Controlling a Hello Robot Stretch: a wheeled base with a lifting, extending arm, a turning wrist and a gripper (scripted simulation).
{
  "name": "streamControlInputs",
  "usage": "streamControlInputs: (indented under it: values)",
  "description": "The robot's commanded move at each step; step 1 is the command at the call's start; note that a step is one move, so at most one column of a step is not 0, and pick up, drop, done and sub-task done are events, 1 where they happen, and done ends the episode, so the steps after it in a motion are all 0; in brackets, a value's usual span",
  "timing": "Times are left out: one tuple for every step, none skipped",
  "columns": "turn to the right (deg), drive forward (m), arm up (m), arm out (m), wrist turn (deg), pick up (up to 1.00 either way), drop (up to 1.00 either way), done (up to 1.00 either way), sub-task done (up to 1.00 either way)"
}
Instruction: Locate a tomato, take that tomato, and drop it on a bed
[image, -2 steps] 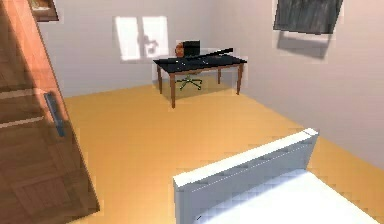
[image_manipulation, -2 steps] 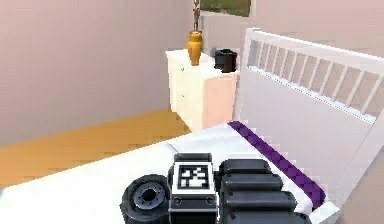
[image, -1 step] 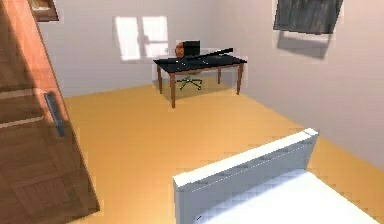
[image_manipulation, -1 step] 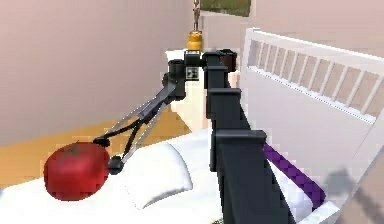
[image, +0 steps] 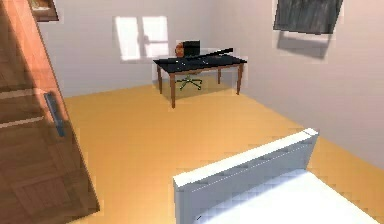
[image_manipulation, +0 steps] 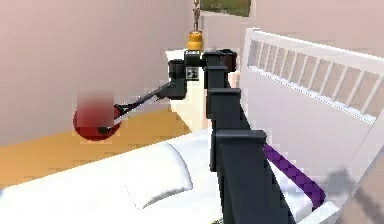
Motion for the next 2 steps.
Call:
streamControlInputs:
  values:
    - [0.0, 0.0, 0.0, 0.0, 45.0, 0.0, 0.0, 0.0, 0.0]
    - [0.0, 0.0, 0.0, 0.0, 36.0, 0.0, 0.0, 0.0, 0.0]
